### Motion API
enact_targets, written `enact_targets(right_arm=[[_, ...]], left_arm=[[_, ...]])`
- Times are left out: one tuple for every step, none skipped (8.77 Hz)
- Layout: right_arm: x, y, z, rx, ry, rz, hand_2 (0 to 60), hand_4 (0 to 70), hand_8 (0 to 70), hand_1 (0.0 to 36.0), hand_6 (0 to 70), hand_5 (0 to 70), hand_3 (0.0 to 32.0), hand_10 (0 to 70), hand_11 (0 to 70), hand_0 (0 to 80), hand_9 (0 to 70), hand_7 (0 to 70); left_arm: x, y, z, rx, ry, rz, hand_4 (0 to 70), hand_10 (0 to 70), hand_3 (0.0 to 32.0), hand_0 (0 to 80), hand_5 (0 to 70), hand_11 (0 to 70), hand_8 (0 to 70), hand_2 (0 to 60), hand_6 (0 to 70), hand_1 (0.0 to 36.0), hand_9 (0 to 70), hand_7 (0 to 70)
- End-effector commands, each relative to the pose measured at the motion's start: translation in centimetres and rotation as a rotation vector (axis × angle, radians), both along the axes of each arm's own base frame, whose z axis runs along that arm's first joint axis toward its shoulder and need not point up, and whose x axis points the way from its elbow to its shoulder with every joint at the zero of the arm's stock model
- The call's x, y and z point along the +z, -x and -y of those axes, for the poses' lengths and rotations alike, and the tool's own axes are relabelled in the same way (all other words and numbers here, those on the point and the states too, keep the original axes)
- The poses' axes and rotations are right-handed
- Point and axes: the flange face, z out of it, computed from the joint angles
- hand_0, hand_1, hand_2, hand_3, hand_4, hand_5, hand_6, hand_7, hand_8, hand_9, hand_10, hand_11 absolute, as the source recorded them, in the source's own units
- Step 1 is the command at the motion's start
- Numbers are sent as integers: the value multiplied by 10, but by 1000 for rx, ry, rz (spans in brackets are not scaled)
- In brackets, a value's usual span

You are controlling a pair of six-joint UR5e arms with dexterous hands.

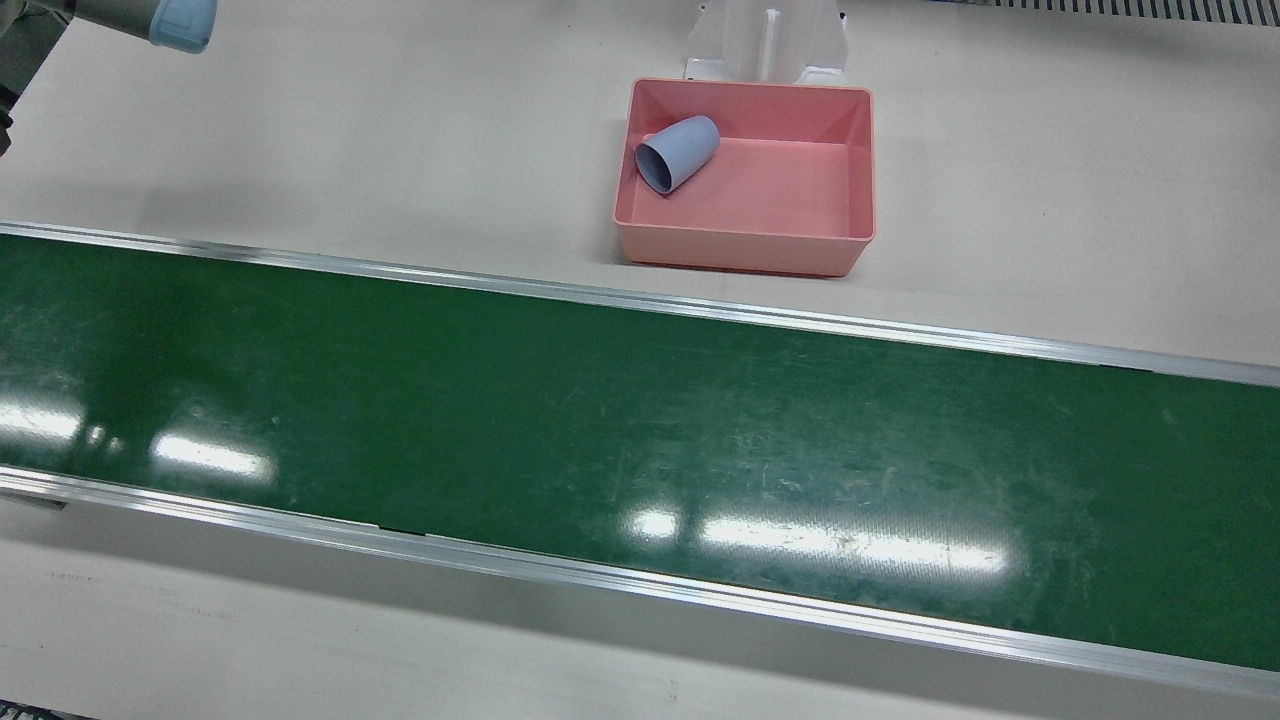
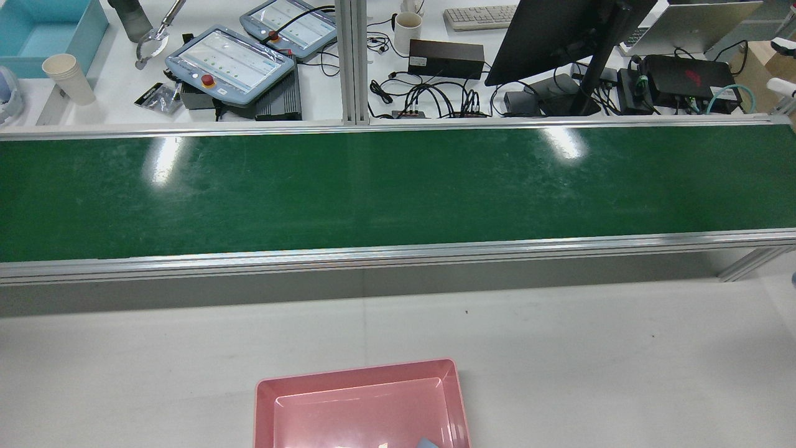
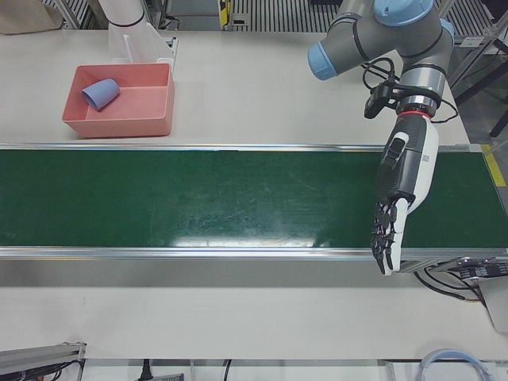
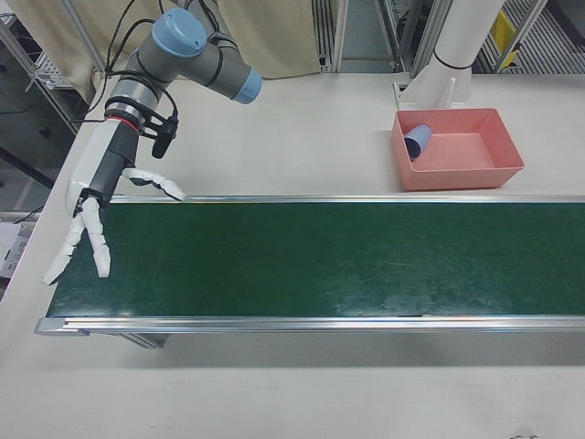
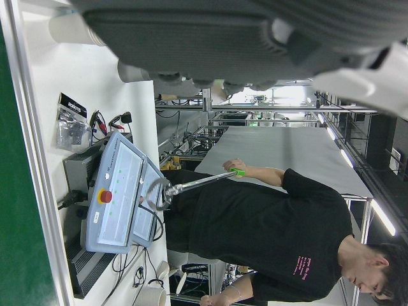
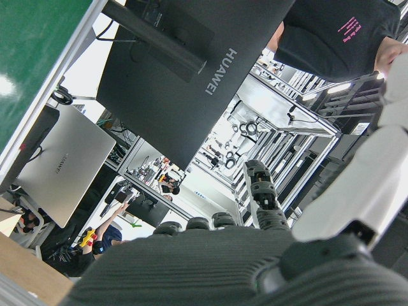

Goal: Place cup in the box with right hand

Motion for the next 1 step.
enact_targets(right_arm=[[9,4,-8,-37,12,33,185,0,0,104,7,23,0,0,0,315,0,23]], left_arm=[[0,0,0,0,1,0,0,0,0,0,0,0,0,0,0,0,0,0]])
